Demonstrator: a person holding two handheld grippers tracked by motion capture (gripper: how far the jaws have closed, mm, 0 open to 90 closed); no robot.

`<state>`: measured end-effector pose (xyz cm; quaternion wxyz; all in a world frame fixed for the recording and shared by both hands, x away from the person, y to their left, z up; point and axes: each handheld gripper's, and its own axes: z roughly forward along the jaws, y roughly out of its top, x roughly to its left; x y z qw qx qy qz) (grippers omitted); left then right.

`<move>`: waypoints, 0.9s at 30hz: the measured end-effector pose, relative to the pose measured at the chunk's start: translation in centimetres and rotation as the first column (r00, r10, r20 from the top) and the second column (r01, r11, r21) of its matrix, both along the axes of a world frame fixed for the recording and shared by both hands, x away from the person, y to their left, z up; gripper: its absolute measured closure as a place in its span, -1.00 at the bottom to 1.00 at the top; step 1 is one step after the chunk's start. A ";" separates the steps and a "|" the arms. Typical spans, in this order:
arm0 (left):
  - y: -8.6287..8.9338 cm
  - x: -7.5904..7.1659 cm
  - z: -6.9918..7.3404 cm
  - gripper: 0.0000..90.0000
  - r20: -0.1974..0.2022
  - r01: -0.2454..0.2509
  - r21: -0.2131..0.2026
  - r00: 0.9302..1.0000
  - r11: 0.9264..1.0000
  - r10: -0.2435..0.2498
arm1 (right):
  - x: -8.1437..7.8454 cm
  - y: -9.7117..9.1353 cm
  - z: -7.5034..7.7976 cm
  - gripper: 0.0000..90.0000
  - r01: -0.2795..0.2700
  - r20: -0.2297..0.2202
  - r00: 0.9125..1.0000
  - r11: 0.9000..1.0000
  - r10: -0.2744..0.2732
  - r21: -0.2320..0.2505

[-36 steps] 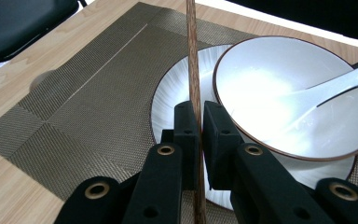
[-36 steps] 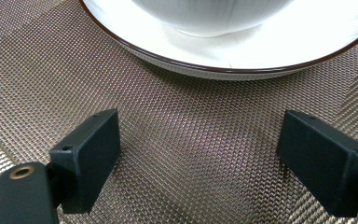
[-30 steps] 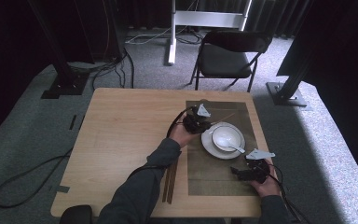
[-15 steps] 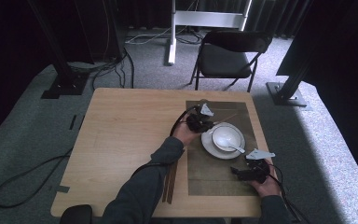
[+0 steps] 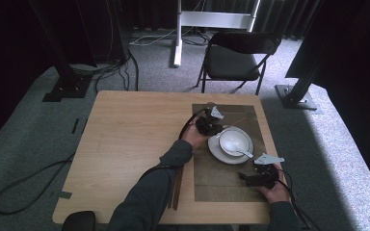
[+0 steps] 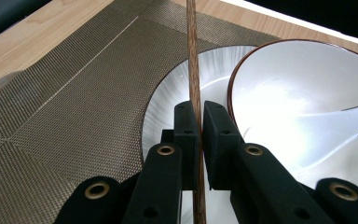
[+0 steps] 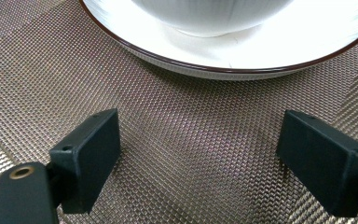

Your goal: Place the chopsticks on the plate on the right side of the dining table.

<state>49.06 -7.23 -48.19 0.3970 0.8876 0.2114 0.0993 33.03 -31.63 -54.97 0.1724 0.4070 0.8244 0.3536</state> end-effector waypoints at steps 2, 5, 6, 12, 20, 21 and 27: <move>-0.1 0.0 -0.1 0.89 0.000 -0.001 -0.002 1.000 1.000 0.001 | 0.0 0.0 0.0 -0.72 0.000 0.000 1.000 1.000 0.000 0.000; -0.2 0.0 -0.2 0.89 0.006 0.000 -0.001 1.000 1.000 0.000 | 0.0 0.0 0.0 -0.72 0.000 0.000 1.000 1.000 0.000 0.000; -0.2 0.0 -0.3 0.89 0.006 0.002 0.001 1.000 1.000 -0.002 | 0.0 0.0 0.0 -0.72 0.000 0.000 1.000 1.000 0.000 0.000; -0.2 0.2 -0.6 0.88 0.000 0.005 0.006 1.000 1.000 -0.005 | 0.0 0.0 0.0 -0.72 0.000 0.000 1.000 1.000 0.000 0.001; -0.3 0.1 -1.0 0.88 -0.005 0.007 0.005 1.000 1.000 -0.007 | 0.0 0.0 0.0 -0.72 0.000 0.000 1.000 1.000 0.000 0.001; -0.3 0.1 -1.1 0.88 -0.004 0.008 0.007 1.000 1.000 -0.008 | 0.0 0.0 0.0 -0.72 0.000 0.000 1.000 1.000 0.000 0.001; -0.2 0.4 -1.4 0.88 -0.009 0.005 0.014 1.000 1.000 -0.005 | 0.0 0.0 0.0 -0.72 0.000 0.000 1.000 1.000 0.000 0.001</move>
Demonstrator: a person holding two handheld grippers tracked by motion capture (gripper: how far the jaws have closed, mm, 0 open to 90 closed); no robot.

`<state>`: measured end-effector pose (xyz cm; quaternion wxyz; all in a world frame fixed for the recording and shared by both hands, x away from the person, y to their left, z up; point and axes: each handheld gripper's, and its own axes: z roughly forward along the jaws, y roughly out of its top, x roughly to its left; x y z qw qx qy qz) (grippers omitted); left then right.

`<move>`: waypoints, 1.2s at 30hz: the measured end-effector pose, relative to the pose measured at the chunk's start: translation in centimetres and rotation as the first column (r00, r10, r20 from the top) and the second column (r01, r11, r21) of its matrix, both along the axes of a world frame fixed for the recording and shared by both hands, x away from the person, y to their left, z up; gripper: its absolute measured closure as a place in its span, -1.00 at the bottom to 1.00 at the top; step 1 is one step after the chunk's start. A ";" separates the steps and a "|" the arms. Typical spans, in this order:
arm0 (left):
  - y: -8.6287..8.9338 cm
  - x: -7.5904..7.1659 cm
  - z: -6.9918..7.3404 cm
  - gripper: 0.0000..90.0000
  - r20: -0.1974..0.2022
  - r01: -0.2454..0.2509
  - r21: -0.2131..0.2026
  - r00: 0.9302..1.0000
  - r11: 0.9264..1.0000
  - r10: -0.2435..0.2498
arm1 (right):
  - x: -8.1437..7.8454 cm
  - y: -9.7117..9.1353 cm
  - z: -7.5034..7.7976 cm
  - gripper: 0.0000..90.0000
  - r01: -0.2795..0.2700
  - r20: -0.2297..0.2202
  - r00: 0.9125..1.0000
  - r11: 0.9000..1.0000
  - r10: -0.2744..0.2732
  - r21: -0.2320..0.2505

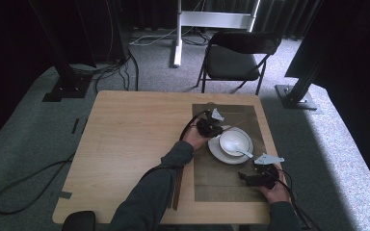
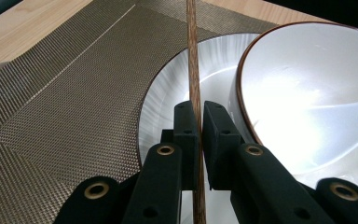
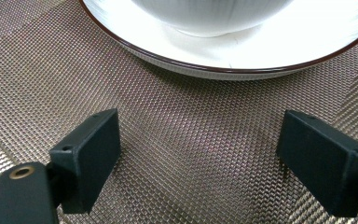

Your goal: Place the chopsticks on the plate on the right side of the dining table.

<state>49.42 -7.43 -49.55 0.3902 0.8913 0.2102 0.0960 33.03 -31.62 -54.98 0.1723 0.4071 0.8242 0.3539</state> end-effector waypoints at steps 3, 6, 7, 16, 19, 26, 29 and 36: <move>0.1 0.1 -0.1 0.88 -0.004 -0.007 -0.003 1.000 1.000 0.007 | 0.0 0.0 0.0 -0.72 0.000 0.000 1.000 1.000 0.000 0.000; 0.1 0.2 -0.2 0.88 -0.007 -0.010 -0.005 1.000 1.000 0.010 | 0.0 0.0 0.0 -0.72 0.000 0.000 1.000 1.000 0.000 0.000; 0.1 0.2 -0.3 0.88 -0.010 -0.010 -0.005 1.000 1.000 0.010 | 0.0 0.0 0.0 -0.72 0.000 0.000 1.000 1.000 0.000 0.000; 0.1 0.4 -0.5 0.88 -0.012 -0.005 0.001 1.000 1.000 0.005 | 0.0 0.0 0.0 -0.72 0.000 -0.001 1.000 1.000 0.000 -0.001; 0.1 0.4 -0.6 0.88 -0.011 -0.003 0.001 1.000 1.000 0.003 | 0.0 0.0 0.0 -0.72 0.000 0.000 1.000 1.000 0.000 -0.001; 0.0 0.4 -0.6 0.88 -0.015 0.006 0.002 1.000 1.000 -0.006 | 0.0 0.0 0.0 -0.72 0.000 -0.001 1.000 1.000 0.000 -0.001; -0.1 0.4 -0.6 0.88 -0.015 0.006 0.003 1.000 1.000 -0.006 | 0.0 0.0 0.0 -0.72 0.000 -0.001 1.000 1.000 0.000 -0.001; -0.2 0.3 -0.7 0.88 -0.016 0.011 0.011 1.000 1.000 -0.010 | 0.0 0.0 0.0 -0.72 0.000 0.000 1.000 1.000 0.000 -0.001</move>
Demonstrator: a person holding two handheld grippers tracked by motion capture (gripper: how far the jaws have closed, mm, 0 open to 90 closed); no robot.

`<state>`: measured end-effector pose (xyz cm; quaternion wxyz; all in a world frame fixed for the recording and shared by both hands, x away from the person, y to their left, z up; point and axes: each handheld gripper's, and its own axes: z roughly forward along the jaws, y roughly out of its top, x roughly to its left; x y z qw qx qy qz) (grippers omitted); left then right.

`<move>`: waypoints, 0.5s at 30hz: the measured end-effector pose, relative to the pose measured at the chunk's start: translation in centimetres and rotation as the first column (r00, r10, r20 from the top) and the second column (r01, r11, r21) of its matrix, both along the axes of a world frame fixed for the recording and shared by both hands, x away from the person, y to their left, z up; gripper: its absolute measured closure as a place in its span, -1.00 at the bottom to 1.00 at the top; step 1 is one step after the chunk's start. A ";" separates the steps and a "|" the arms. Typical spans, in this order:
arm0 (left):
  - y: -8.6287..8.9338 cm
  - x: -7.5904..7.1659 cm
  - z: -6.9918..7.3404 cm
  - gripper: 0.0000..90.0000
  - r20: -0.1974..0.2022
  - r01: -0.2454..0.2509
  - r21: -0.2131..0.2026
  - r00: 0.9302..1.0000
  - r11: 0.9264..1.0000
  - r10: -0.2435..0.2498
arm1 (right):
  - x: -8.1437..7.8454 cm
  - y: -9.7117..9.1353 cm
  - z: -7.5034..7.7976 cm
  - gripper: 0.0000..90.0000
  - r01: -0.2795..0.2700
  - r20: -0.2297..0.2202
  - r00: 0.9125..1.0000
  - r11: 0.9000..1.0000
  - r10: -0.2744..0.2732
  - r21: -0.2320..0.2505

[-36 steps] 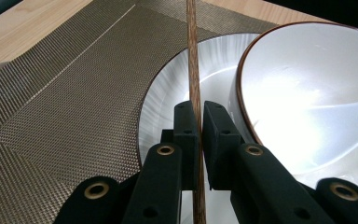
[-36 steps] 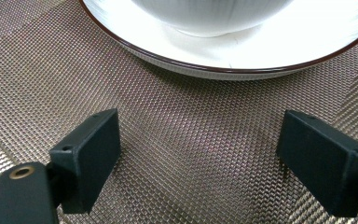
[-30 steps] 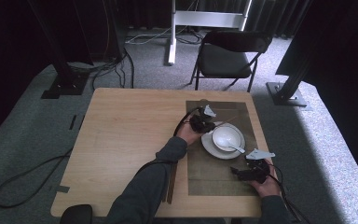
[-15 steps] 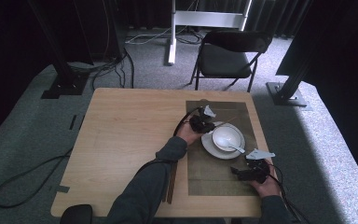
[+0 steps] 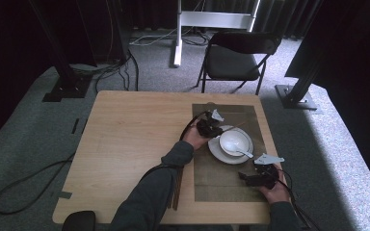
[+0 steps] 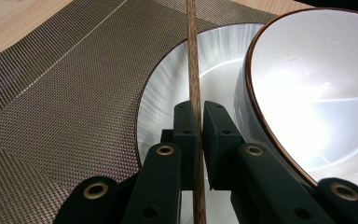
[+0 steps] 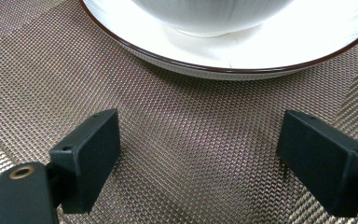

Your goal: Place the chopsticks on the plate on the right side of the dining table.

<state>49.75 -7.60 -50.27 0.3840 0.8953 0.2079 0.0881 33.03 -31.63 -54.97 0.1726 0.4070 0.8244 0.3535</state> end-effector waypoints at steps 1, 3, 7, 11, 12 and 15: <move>0.0 0.0 0.0 0.87 0.001 0.000 0.000 1.000 1.000 0.000 | 0.0 0.0 0.0 -0.72 0.000 0.000 1.000 1.000 0.000 0.000; -0.1 -0.1 0.0 0.87 0.002 0.000 0.003 1.000 1.000 0.000 | 0.0 0.0 0.0 -0.72 0.000 0.000 1.000 1.000 0.000 0.000; -0.1 -0.1 0.0 0.87 0.002 0.001 0.002 1.000 1.000 -0.001 | 0.0 0.0 0.0 -0.72 -0.001 0.000 1.000 1.000 0.001 0.000; 0.0 -0.1 0.1 0.83 0.004 0.002 -0.013 1.000 1.000 -0.002 | 0.0 0.0 0.0 -0.72 0.000 -0.001 1.000 1.000 0.000 0.000; 0.0 -0.1 0.2 0.83 0.005 0.003 -0.011 1.000 1.000 -0.003 | 0.0 0.0 0.0 -0.72 0.000 -0.001 1.000 1.000 0.000 0.001; 0.0 -0.1 0.2 0.82 0.007 0.003 -0.011 1.000 1.000 -0.002 | 0.0 0.0 0.0 -0.72 0.000 -0.001 1.000 1.000 0.000 0.000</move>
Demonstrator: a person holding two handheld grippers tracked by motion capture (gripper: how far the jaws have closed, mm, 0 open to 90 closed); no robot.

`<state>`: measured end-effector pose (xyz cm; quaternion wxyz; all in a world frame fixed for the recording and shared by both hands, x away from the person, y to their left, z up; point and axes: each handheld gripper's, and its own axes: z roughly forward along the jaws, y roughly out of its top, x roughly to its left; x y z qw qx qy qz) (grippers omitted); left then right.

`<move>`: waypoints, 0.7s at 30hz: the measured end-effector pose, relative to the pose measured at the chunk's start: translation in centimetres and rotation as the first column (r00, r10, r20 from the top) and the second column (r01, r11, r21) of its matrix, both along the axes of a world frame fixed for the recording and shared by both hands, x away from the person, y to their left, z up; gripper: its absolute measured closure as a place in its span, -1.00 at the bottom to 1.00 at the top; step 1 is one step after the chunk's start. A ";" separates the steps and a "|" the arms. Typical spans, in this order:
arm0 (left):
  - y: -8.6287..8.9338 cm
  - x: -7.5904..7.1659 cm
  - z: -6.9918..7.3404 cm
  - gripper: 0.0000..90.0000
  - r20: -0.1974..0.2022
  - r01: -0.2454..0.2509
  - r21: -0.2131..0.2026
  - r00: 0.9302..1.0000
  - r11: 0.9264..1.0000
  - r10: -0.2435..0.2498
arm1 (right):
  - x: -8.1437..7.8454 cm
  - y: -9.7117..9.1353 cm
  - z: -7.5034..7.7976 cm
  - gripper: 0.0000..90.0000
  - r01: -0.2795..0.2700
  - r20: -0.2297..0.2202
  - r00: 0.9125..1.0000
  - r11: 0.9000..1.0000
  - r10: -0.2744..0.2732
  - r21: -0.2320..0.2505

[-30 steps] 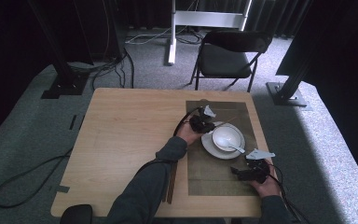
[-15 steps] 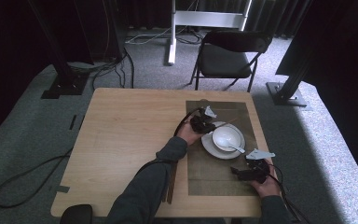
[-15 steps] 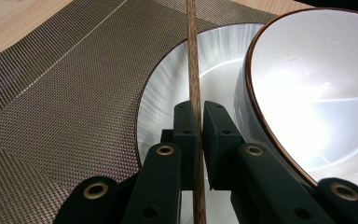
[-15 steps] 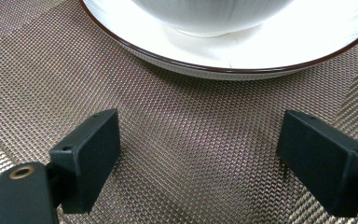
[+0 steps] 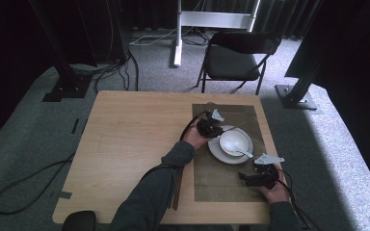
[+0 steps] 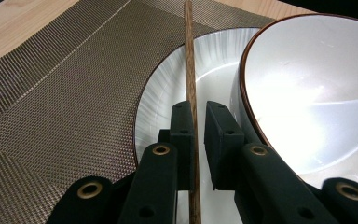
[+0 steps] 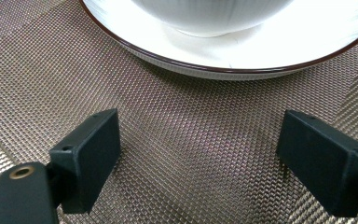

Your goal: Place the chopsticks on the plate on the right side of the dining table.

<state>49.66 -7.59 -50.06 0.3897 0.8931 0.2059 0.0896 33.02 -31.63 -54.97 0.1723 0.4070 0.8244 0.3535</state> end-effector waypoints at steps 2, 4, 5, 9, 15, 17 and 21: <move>0.1 0.0 0.0 0.82 -0.001 -0.003 0.000 1.000 1.000 0.003 | 0.0 0.0 0.0 -0.72 0.000 0.000 1.000 1.000 0.000 0.000; 0.2 0.1 0.1 0.81 0.001 -0.007 -0.004 1.000 1.000 0.007 | 0.0 0.0 0.0 -0.72 0.000 0.000 1.000 1.000 0.000 0.000; 0.2 0.1 0.2 0.81 0.002 -0.007 -0.005 1.000 1.000 0.007 | 0.0 0.0 0.0 -0.72 0.000 0.000 1.000 1.000 0.000 0.000; 0.5 0.1 0.3 0.78 0.004 -0.015 -0.008 1.000 1.000 0.015 | 0.0 0.0 0.0 -0.72 0.000 0.000 1.000 1.000 0.000 0.001; 1.1 0.1 0.5 0.72 0.005 -0.025 -0.011 1.000 1.000 0.025 | 0.0 0.0 0.0 -0.72 0.000 0.000 1.000 1.000 0.000 0.001; 1.4 0.1 0.6 0.72 0.006 -0.030 -0.016 1.000 0.999 0.030 | 0.0 0.0 0.0 -0.72 0.000 0.000 1.000 1.000 0.000 0.001; 1.8 -0.1 0.9 0.68 0.014 -0.034 -0.020 0.999 0.999 0.034 | 0.0 0.0 0.0 -0.72 0.001 0.000 1.000 1.000 -0.001 0.000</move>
